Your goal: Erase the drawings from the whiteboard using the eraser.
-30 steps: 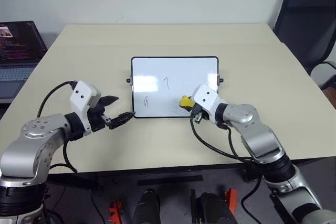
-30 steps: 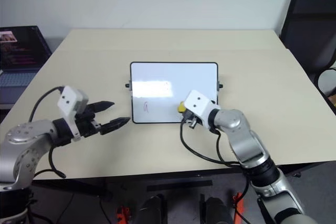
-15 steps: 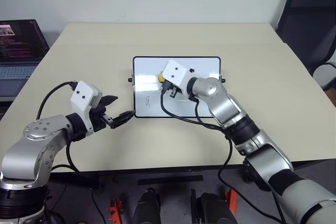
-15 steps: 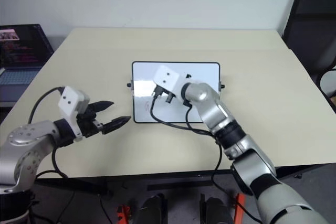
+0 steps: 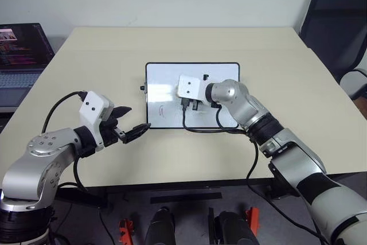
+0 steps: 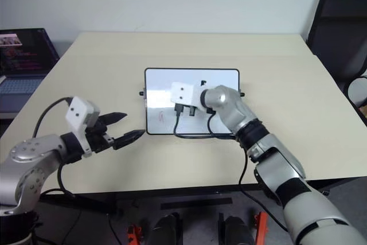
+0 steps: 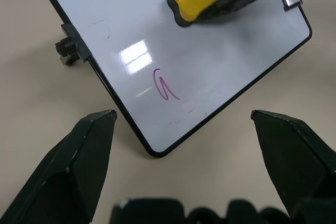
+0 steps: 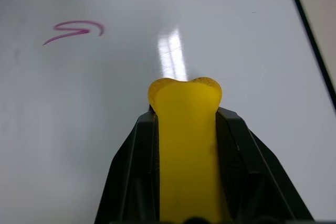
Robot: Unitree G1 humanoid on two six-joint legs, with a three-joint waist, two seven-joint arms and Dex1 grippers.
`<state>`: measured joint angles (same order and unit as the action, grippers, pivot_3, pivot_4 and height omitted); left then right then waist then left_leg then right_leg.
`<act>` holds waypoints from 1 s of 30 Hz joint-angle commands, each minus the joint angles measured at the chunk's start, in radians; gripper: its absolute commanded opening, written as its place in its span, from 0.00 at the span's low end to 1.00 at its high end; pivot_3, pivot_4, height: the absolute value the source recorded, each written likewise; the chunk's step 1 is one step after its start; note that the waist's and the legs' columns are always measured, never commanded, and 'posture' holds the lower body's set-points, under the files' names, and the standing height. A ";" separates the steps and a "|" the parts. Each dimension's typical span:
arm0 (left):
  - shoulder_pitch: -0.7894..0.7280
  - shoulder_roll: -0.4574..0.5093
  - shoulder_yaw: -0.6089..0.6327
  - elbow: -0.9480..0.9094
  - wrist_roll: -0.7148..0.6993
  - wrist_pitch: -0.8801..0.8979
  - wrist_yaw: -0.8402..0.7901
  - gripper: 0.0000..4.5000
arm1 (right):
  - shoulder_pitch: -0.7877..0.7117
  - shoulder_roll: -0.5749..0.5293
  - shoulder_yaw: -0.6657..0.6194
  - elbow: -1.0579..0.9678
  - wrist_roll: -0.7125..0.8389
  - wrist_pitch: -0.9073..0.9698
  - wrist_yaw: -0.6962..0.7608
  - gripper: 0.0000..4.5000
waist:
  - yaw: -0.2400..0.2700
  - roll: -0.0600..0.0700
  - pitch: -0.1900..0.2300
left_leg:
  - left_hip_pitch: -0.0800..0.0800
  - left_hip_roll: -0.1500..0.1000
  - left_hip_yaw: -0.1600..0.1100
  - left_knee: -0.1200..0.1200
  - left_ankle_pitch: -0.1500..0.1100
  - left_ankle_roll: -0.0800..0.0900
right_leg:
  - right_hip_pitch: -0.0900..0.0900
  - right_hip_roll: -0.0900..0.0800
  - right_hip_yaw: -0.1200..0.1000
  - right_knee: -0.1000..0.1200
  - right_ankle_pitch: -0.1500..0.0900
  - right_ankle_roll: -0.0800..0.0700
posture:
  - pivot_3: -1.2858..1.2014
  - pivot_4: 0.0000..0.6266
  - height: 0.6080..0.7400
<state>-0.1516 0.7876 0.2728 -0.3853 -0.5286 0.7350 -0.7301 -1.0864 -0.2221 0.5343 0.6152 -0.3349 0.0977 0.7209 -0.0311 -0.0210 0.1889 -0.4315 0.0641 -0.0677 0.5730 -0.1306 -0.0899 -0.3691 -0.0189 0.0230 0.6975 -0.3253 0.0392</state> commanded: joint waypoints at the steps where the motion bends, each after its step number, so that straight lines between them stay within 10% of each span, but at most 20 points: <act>1: -0.008 0.010 0.016 -0.016 -0.008 -0.013 -0.003 1.00 | -0.007 -0.019 -0.006 0.075 -0.056 -0.021 -0.065 0.24 | 0.000 0.000 0.000 | 0.000 0.000 0.000 0.000 0.000 0.000 | 0.000 0.000 0.000 0.000 0.000 -0.001 | 0.52 0.24 1.00; 6: -0.020 0.004 0.009 -0.005 -0.005 -0.021 -0.001 1.00 | -0.097 0.025 -0.083 0.177 -0.055 -0.109 -0.326 0.24 | 0.000 0.000 0.000 | -0.001 0.000 0.000 0.000 0.001 0.000 | -0.001 0.000 0.001 0.000 0.003 -0.005 | 0.52 0.24 1.00; 18: -0.015 0.006 0.011 0.000 -0.009 -0.020 -0.011 1.00 | 0.069 -0.099 0.065 0.011 -0.126 -0.129 0.062 0.24 | -0.001 -0.002 -0.001 | 0.001 0.000 0.012 -0.001 0.005 -0.004 | -0.003 0.000 0.014 -0.001 0.005 0.002 | 0.52 0.24 1.00; 30: 0.002 0.008 0.015 0.018 -0.004 -0.027 -0.027 1.00 | -0.012 -0.029 -0.039 0.081 -0.126 -0.144 -0.217 0.24 | -0.001 -0.002 -0.001 | 0.002 0.000 0.016 0.000 0.006 -0.002 | -0.011 0.000 0.019 -0.002 0.012 -0.002 | 0.52 0.24 1.00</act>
<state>-0.1484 0.7876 0.2690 -0.3543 -0.5281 0.7293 -0.7544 -1.0939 -0.2483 0.5139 0.6879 -0.4561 -0.0577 0.5011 -0.0323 -0.0233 0.1878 -0.4300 0.0646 -0.0512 0.5728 -0.1241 -0.0915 -0.3802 -0.0189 0.0428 0.6953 -0.3133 0.0373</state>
